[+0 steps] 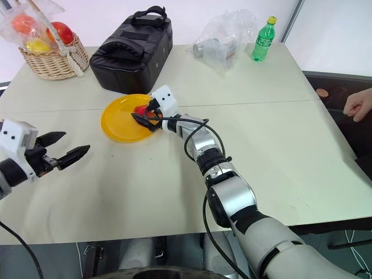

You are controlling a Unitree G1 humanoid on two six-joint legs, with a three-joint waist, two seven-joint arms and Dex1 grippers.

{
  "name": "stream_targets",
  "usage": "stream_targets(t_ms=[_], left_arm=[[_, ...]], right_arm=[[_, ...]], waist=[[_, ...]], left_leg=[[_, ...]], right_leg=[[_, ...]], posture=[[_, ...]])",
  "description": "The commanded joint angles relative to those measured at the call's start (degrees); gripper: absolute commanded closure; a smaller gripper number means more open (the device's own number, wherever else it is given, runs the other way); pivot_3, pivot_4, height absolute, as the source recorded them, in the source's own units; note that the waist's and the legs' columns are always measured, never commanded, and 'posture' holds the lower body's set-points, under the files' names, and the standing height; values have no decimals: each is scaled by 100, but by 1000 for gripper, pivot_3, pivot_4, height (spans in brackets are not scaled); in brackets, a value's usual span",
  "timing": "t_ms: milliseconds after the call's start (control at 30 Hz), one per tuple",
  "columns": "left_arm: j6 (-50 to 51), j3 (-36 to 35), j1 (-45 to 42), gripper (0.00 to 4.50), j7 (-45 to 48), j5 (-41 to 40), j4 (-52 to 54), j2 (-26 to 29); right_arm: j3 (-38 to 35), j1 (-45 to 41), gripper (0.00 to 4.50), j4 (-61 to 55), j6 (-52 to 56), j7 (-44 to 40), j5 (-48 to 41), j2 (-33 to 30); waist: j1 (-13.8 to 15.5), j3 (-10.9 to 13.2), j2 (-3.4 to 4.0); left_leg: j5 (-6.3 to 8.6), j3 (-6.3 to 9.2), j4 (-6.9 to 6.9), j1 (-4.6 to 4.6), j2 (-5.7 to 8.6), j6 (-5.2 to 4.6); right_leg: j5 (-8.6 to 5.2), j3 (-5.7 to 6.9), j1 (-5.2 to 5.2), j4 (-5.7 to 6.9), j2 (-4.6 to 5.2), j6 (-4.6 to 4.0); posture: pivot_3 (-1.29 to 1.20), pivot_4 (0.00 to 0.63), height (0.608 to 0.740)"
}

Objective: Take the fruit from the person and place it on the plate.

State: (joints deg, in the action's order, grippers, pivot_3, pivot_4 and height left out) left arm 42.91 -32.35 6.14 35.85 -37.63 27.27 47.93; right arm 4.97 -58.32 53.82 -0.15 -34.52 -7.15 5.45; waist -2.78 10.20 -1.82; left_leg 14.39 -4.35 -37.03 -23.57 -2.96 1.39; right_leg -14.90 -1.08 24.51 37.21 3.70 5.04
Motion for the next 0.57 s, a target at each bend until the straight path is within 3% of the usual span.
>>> stream_targets(t_ms=[33,333,567], left_arm=[[-55,-47,-127,0,-17,-2,58,21],[-147,-67,-534,0,-250,52,-156,-214],[-449,-52,-786,0,-593,216,-368,-591]], right_arm=[[-95,-164,27,-320,-104,16,-15,3],[-282,121,27,-1980,551,15,-212,-509],[-483,932,27,-2783,857,116,-59,-1648]], waist=[[-2,0,0],[16,0,0],[21,-3,-5]], left_leg=[[0,0,0,0,0,0],[0,9,1,-1,0,0],[0,0,0,-1,8,0]], right_leg=[[0,0,0,0,1,0],[0,0,2,0,8,0],[0,0,-4,-6,16,1]], posture=[[0,150,740],[0,150,740],[0,150,740]])
